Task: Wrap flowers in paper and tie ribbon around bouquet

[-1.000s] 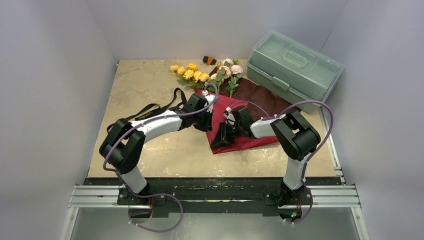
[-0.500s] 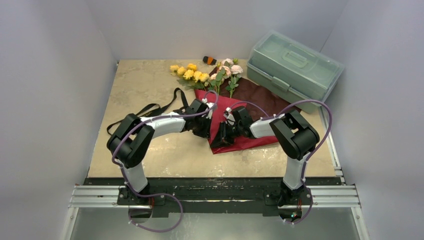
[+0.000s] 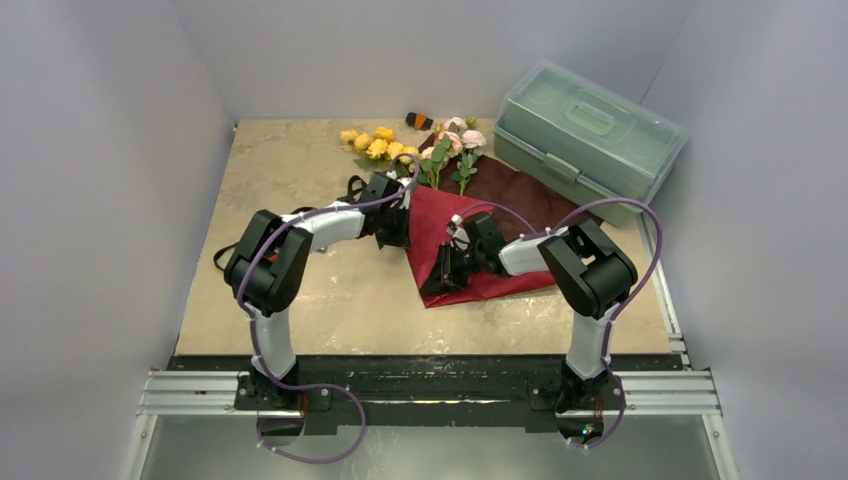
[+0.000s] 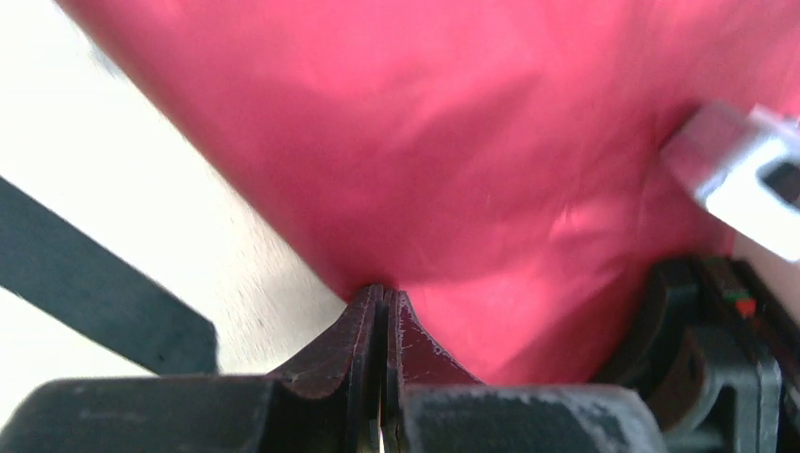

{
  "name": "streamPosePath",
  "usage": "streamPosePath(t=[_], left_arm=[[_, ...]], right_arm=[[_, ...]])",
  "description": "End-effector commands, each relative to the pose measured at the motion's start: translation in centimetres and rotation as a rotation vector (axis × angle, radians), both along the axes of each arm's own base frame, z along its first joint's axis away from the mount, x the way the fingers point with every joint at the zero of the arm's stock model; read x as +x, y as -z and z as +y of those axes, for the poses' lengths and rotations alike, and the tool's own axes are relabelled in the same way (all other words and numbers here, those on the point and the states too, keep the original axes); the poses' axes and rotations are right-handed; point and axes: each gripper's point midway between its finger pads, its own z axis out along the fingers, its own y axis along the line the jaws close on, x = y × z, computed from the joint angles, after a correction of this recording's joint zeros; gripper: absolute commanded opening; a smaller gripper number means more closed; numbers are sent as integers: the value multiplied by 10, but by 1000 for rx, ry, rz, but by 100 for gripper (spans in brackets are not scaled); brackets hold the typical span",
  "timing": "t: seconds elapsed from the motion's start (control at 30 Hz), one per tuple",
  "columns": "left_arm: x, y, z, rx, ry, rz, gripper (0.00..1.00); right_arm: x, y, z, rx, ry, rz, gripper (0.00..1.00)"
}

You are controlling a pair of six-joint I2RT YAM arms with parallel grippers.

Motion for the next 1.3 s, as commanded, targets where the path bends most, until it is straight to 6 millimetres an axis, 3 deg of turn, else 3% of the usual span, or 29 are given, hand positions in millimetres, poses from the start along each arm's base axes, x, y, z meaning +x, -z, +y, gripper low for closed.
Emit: streamPosePath(t=[0.0,0.17,0.33,0.6,0.9,1.1,1.27], left_arm=[[31,18,10,79,-20,-30,0],[55,29,18,108,-67,-35,0],[73,33,41,139,-105,-33,0],[84,33,70,176,-103,-39,0],[122,35,72,168,-155,-67,0],[146,34,89,173,-229,-92,0],[163,30,91,152,-249,-111,0]], right_arm=[[4,25,-7,-84,24,8,21],[4,25,-6,-81,23,11,21],[4,23,-5,-73,18,13,21],[6,24,-3,-76,10,19,20],[7,28,-1,-82,-2,33,20],[6,29,-2,-89,-11,36,20],[6,30,-3,-99,-22,38,20]])
